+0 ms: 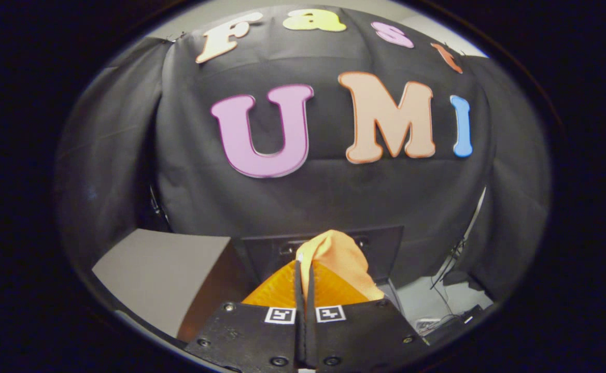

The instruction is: Put the clothes into the washing machine and then close the washing machine lid.

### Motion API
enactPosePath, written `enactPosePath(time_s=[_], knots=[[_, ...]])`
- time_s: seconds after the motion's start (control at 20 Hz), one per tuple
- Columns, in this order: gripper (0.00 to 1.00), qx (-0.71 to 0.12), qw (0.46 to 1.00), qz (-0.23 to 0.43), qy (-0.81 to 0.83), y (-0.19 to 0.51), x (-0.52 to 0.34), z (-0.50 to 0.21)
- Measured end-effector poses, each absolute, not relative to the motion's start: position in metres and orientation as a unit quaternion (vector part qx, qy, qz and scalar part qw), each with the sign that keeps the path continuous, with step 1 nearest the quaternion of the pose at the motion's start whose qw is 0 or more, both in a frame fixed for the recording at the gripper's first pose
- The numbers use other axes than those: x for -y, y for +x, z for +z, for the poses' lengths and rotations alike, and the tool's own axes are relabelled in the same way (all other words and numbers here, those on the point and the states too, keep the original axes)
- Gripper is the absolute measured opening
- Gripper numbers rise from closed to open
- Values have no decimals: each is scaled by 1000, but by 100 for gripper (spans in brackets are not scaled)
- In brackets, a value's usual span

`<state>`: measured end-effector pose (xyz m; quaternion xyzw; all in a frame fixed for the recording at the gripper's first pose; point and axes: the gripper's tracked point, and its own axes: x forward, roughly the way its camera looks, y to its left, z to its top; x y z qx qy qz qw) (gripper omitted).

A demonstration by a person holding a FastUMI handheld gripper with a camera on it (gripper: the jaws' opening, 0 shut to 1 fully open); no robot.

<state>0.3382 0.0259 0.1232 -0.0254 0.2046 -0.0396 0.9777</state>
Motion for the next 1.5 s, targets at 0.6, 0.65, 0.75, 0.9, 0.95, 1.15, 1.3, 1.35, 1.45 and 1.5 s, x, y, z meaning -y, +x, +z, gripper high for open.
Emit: enactPosePath(time_s=[0.6, 0.65, 0.75, 0.9, 0.95, 1.15, 1.3, 1.35, 1.45, 1.5], knots=[[1, -341, 937, -71, -11, 357, 26, -103], [1, -353, 933, -66, -21, 356, 26, -118], [4, -379, 923, -61, -31, 356, 26, -144], [34, -401, 913, -71, -37, 353, 33, -157], [49, -396, 914, -75, -38, 352, 34, -153], [96, -358, 928, -94, -37, 355, 40, -129], [97, -330, 938, -109, -9, 356, 41, -109], [97, -325, 939, -113, 3, 355, 42, -103], [97, -303, 945, -118, 22, 360, 43, -85], [97, -291, 948, -124, 30, 364, 46, -74]])
